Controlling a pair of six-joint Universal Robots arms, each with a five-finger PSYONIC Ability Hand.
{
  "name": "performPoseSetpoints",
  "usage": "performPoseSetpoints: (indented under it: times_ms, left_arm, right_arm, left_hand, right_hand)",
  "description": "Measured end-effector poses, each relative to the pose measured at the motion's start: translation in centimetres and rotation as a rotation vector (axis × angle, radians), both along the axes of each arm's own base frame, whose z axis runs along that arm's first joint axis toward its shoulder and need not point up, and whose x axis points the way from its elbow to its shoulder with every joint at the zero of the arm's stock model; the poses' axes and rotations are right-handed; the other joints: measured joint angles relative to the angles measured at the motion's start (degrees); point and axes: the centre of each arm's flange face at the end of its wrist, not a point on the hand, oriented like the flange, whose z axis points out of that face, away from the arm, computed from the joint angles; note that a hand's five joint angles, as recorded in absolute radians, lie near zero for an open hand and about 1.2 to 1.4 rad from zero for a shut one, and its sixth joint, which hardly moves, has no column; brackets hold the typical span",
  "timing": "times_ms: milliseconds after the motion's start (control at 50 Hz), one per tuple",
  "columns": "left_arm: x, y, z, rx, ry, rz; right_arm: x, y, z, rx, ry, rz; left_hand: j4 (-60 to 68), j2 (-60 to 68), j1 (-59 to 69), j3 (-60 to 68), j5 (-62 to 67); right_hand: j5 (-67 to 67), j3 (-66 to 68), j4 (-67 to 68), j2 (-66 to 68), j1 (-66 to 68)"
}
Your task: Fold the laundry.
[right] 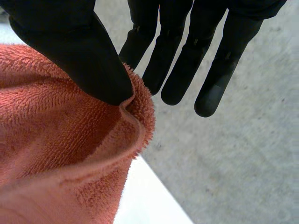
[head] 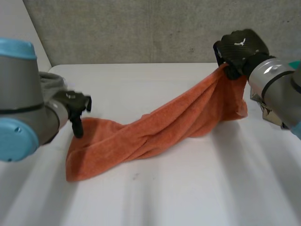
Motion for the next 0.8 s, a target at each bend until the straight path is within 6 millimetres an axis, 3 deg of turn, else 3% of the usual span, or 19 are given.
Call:
performPoseSetpoints:
  times_ms: [180,440,540,560,580,680,800]
  left_arm:
    - [0.0,1.5,-4.3,0.072,-0.029,-0.072]
    - [-0.9,2.2,-7.0,0.109,-0.047,-0.111]
    - [-1.1,2.5,-7.4,0.121,-0.055,-0.118]
    - [-1.1,2.5,-7.4,0.120,-0.056,-0.118]
    - [-1.1,2.4,-7.3,0.118,-0.056,-0.117]
    - [-0.9,1.7,-6.2,0.069,-0.047,-0.099]
    - [-1.0,-0.2,-3.5,-0.065,-0.036,-0.081]
  right_arm:
    - [-0.4,2.7,3.6,-0.056,-0.095,0.069]
    - [-0.5,5.2,7.4,-0.110,-0.200,0.142]
    - [-0.6,5.1,7.7,-0.117,-0.205,0.137]
    - [-0.7,4.9,7.7,-0.117,-0.204,0.134]
    - [-0.7,4.8,7.6,-0.116,-0.203,0.131]
    - [-0.8,3.9,6.8,-0.102,-0.181,0.117]
    - [-0.4,1.7,4.0,-0.066,-0.102,0.095]
  left_hand:
    - [10.53,10.38,10.54,10.19,10.10]
    - [12.68,13.07,13.23,12.65,12.37]
    - [26.50,27.24,28.05,26.39,26.09]
    - [37.11,37.71,38.35,37.34,36.54]
    - [39.58,39.95,39.93,39.25,38.80]
    - [41.99,42.03,40.03,41.57,40.00]
    - [42.00,42.03,40.03,41.57,40.00]
  right_hand:
    - [0.00,0.01,0.00,0.00,0.00]
    - [0.00,0.00,0.00,0.00,0.00]
    - [0.00,0.00,0.00,0.00,0.00]
    - [0.00,0.00,0.00,0.00,0.00]
    - [0.00,-0.01,0.00,0.00,0.00]
    - [0.00,0.00,0.00,0.00,0.00]
    - [0.00,0.00,-0.01,0.00,0.00]
